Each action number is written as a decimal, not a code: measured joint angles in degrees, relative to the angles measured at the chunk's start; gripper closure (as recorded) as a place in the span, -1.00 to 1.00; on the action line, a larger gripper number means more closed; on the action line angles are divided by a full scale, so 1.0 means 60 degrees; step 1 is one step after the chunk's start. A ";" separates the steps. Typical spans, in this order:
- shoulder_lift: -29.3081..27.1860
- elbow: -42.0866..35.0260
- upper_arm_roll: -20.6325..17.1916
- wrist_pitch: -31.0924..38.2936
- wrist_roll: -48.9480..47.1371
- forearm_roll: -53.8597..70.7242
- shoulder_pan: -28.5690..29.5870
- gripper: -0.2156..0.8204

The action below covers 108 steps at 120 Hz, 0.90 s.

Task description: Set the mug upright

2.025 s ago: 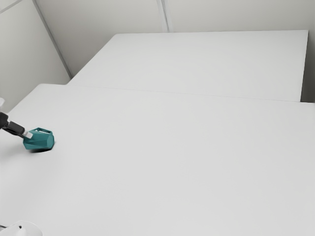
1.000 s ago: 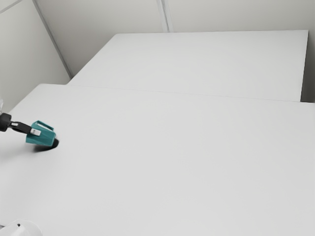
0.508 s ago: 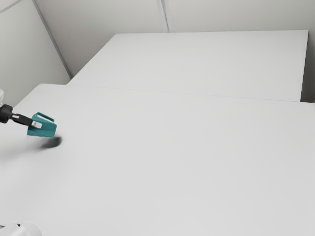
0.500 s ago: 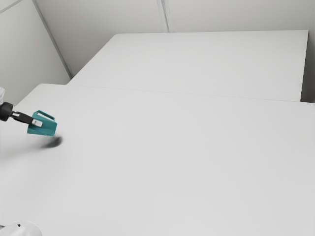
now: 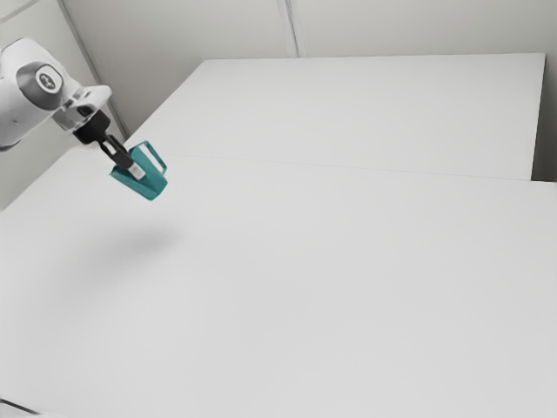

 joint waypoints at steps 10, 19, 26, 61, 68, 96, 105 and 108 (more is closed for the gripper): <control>-0.0596 -0.0738 0.0267 0.0301 -0.0282 0.0112 -0.0601 0.93; -0.0976 -0.1298 0.1243 0.0637 -0.0577 0.0229 -0.1995 0.93; -0.1156 -0.1655 0.1870 0.0944 -0.0851 0.0443 -0.3070 0.93; -0.1284 -0.2772 0.3527 0.2346 -0.2571 0.1972 -0.6688 0.93; -0.1294 -0.3031 0.3709 0.2566 -0.2960 0.2299 -0.7128 0.93; -0.1231 -0.3645 0.3818 0.3218 -0.4592 0.3369 -0.8281 0.93; -0.1172 -0.3701 0.3820 0.3364 -0.5071 0.3562 -0.8380 0.93; -0.1154 -0.3716 0.3820 0.3413 -0.5222 0.3617 -0.8403 0.93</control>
